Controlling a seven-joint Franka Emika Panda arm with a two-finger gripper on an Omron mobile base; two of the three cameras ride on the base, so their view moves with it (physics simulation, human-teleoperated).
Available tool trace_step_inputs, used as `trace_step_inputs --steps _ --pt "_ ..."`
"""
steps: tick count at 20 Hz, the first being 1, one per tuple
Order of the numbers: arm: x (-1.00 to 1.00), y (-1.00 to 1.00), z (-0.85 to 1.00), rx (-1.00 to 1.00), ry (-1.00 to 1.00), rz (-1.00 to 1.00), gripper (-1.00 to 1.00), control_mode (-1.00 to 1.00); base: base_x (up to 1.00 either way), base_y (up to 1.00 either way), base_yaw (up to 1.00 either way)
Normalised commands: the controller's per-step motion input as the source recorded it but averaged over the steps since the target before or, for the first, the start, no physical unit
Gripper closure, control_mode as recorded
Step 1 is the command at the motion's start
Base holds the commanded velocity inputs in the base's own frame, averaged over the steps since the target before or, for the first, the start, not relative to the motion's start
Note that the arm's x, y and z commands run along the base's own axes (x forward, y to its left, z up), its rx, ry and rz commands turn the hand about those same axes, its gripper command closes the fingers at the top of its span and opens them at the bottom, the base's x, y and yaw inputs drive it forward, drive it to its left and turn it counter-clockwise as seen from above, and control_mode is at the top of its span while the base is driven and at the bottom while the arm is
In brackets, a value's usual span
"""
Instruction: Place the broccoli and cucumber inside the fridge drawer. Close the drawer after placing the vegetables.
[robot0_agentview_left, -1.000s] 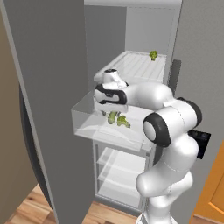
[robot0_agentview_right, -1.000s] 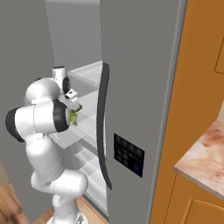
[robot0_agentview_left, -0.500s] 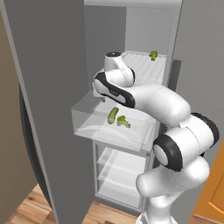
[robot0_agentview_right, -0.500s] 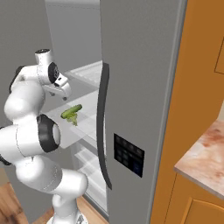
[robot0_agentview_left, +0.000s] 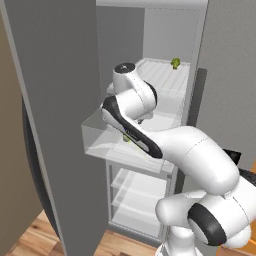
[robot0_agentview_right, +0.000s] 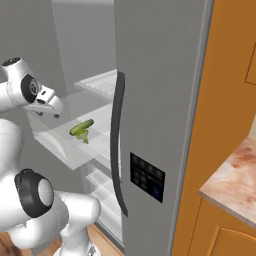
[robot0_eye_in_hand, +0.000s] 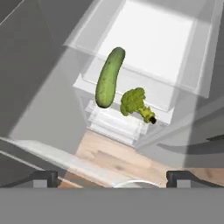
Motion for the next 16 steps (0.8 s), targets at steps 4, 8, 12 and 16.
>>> trace_step_inputs --steps 4,8,12,16 --pt "-0.48 0.87 -0.21 -0.31 0.08 0.19 -1.00 -1.00 0.00 0.00 0.00" --pt "-0.20 0.64 -0.32 -0.27 0.08 0.19 -1.00 -1.00 0.00 0.00 0.00" --pt "0.10 0.04 -0.74 -0.21 0.10 0.12 -1.00 -1.00 0.00 0.00 0.00" --pt "0.27 0.02 -0.98 -0.24 0.17 0.14 -1.00 -1.00 0.00 0.00 0.00"
